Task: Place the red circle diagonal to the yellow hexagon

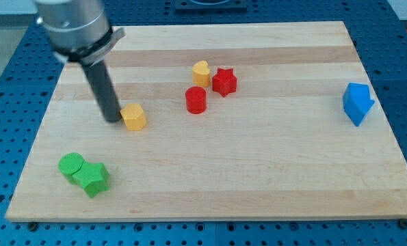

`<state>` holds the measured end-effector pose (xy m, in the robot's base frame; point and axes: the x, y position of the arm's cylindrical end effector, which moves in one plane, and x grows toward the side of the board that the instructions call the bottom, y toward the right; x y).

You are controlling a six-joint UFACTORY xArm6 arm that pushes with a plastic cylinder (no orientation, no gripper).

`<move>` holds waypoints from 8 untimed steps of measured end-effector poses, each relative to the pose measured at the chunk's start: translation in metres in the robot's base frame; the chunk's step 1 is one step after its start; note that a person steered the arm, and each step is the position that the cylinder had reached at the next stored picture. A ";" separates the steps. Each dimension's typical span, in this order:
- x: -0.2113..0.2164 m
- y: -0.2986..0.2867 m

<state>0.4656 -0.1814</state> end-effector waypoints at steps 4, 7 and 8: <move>-0.004 0.031; -0.047 0.041; -0.045 -0.005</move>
<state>0.4208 -0.1868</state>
